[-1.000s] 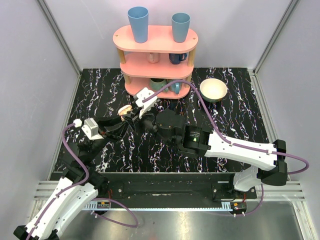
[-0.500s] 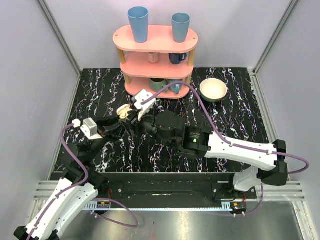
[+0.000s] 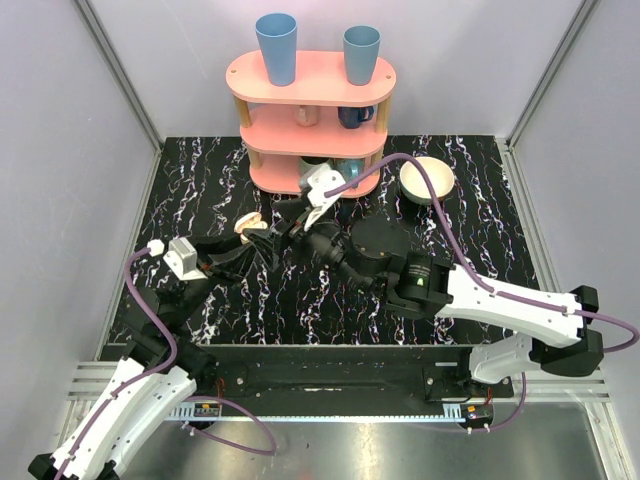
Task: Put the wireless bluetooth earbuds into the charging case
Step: Close the charging case with the earbuds.
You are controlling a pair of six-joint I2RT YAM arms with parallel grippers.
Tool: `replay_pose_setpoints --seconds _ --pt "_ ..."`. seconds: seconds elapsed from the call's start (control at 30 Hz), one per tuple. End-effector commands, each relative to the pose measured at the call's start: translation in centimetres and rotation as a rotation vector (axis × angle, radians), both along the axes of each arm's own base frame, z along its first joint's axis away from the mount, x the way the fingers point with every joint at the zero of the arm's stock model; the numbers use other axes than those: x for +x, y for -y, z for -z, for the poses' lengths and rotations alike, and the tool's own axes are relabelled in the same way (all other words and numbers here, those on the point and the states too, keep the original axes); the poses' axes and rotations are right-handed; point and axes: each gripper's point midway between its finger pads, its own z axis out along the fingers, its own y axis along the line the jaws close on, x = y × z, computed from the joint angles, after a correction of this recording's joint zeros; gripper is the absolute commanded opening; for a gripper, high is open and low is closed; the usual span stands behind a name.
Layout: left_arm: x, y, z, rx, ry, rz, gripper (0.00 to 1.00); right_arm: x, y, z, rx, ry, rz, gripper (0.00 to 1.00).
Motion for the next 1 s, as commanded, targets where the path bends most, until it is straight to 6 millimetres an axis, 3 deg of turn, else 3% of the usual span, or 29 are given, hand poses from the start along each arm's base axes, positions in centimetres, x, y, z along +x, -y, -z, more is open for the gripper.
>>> replay_pose_setpoints --seconds 0.0,0.13,0.33,0.53,0.57,0.6,0.67,0.83,0.87,0.93,0.97 --pt "-0.6 -0.1 -1.0 -0.008 0.042 0.008 0.00 0.9 2.2 -2.6 0.123 -0.014 0.087 0.77" --pt "-1.0 0.0 -0.9 0.005 0.048 0.023 0.00 2.5 3.2 -1.8 0.132 -0.059 0.201 0.79" --pt "-1.2 0.4 -0.5 0.025 0.043 0.048 0.00 5.3 6.7 -0.5 0.159 -0.126 0.432 0.88" --pt "-1.5 1.1 -1.4 0.054 0.042 0.091 0.00 7.4 8.6 0.2 0.150 -0.151 0.456 0.91" --pt "-1.5 1.1 -1.7 0.051 0.045 0.088 0.00 8.2 9.0 1.5 0.089 -0.164 0.455 0.92" --pt "-1.6 1.1 -1.7 0.051 0.044 0.092 0.00 8.6 9.2 1.0 0.093 -0.176 0.442 0.92" --pt "-1.5 1.1 -1.7 0.044 0.039 0.094 0.00 9.6 9.4 2.0 0.057 -0.226 0.415 0.93" --pt "-1.5 1.2 -1.4 0.038 0.032 0.096 0.00 10.5 9.5 2.3 0.030 -0.286 0.364 0.94" --pt "-1.5 1.2 -1.3 0.040 0.032 0.095 0.00 9.9 8.3 3.4 -0.014 -0.316 0.288 0.94" --pt "-1.5 1.3 -1.2 0.058 0.042 0.101 0.00 10.2 8.0 3.0 -0.010 -0.349 0.244 0.94" --pt "-1.6 1.3 -1.1 0.069 0.047 0.103 0.00 10.0 7.1 4.1 -0.043 -0.380 0.209 0.94"
